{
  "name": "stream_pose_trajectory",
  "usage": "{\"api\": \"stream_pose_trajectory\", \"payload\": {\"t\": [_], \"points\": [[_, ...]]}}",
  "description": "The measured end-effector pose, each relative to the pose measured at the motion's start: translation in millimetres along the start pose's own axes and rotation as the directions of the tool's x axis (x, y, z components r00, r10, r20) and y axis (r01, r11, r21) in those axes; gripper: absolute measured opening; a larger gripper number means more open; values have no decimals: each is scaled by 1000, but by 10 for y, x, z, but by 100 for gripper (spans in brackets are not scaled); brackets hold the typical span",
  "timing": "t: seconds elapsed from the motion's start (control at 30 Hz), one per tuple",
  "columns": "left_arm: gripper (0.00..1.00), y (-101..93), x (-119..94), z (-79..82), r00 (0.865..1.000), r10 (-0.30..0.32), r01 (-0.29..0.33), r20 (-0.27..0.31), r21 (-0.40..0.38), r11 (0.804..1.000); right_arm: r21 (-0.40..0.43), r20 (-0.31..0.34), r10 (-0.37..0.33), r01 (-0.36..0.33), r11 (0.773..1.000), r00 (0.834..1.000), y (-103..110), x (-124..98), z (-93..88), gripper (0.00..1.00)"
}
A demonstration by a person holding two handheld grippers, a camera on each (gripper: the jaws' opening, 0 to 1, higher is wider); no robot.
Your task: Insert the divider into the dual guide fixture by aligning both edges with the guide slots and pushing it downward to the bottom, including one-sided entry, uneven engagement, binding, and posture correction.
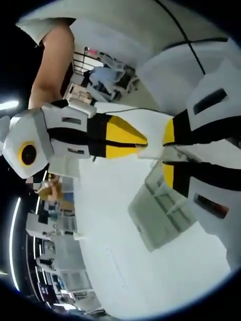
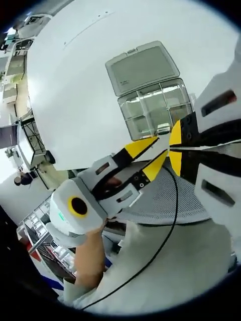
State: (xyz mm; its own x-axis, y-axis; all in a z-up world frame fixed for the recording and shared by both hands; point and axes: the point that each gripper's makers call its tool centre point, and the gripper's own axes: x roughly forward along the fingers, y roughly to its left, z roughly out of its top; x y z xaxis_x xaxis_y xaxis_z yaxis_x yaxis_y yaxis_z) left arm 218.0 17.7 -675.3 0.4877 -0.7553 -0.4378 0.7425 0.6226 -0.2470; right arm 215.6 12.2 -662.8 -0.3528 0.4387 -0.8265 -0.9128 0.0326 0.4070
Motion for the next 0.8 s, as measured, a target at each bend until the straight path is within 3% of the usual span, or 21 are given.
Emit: {"api": "stream_pose_trajectory", "payload": {"t": [0.37, 0.8], "points": [[13, 35, -20, -13, 1000, 18, -18, -3, 5, 1000, 0, 15, -20, 20, 1000, 1000, -50, -35, 34, 0], [21, 69, -41, -4, 999, 46, -46, 5, -1, 999, -64, -25, -79, 77, 995, 997, -143, -59, 81, 0]]}}
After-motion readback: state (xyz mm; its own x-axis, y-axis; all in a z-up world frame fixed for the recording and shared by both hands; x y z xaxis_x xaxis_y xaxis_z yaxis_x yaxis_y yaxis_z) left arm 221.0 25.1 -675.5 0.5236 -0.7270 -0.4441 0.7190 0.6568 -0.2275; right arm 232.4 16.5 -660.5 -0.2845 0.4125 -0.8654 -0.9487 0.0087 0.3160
